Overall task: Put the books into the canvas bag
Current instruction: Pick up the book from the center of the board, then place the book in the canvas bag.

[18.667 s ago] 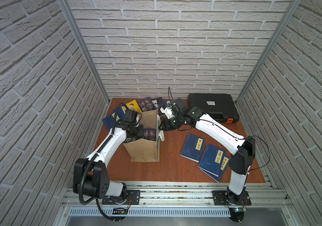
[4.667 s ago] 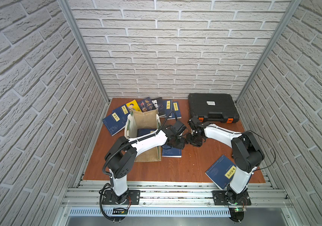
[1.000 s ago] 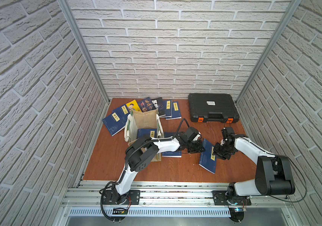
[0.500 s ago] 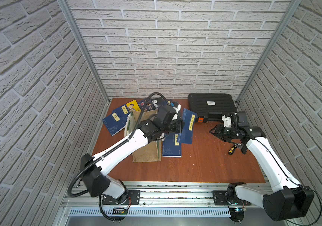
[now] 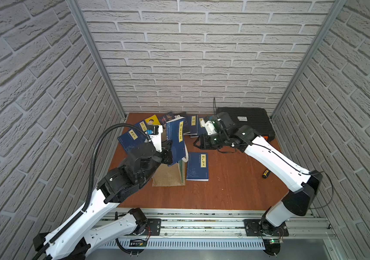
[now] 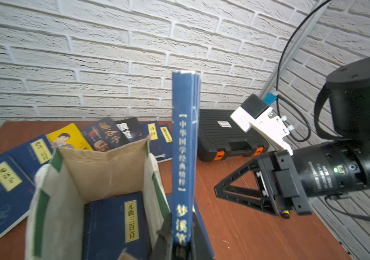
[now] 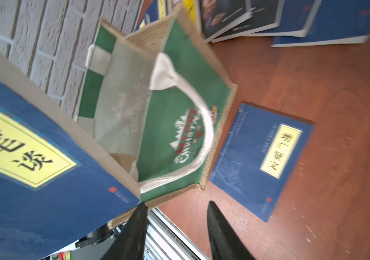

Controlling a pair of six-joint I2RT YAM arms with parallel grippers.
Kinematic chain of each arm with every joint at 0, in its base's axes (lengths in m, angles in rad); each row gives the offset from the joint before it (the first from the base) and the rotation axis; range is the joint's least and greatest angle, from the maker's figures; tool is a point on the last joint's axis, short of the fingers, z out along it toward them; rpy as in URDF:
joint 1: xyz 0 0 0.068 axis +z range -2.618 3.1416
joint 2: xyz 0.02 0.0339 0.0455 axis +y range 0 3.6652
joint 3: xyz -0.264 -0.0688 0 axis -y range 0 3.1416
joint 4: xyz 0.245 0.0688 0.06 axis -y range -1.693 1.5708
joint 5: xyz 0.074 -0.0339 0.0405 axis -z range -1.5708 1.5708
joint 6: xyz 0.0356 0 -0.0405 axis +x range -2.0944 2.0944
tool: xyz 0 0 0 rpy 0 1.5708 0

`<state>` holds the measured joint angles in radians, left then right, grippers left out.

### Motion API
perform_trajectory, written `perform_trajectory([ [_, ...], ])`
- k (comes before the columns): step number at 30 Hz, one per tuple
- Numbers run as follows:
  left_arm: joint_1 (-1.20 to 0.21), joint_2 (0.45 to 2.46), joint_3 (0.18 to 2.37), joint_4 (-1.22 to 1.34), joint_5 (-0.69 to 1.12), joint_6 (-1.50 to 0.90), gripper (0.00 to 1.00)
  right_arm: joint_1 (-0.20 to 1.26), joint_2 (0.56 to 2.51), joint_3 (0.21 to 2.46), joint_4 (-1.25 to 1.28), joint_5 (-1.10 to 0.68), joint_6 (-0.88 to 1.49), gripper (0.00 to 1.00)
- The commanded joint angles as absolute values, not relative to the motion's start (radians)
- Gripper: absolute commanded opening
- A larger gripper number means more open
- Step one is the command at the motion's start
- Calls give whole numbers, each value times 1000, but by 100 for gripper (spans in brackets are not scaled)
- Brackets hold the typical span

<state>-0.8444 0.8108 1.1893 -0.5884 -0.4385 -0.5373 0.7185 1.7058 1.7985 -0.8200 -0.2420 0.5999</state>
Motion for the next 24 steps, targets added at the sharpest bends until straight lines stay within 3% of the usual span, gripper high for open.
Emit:
perform_trajectory([
  [1,-846,746,1181,-615,-547,-557,0,773,1804,1929,-838,-262,569,45],
  [10,-846,671,1231,-715,-632,-543,0,798,1938,2052,-873,-298,577,46],
  [14,-844,715,1289,-737,-659,-491,0,798,1921,2016,-887,-273,572,37],
  [18,-812,821,1383,-792,-653,-460,0,798,1871,1938,-867,-247,573,35],
  [24,-579,989,1498,-856,-307,-513,0,798,1830,1883,-859,-228,563,35],
])
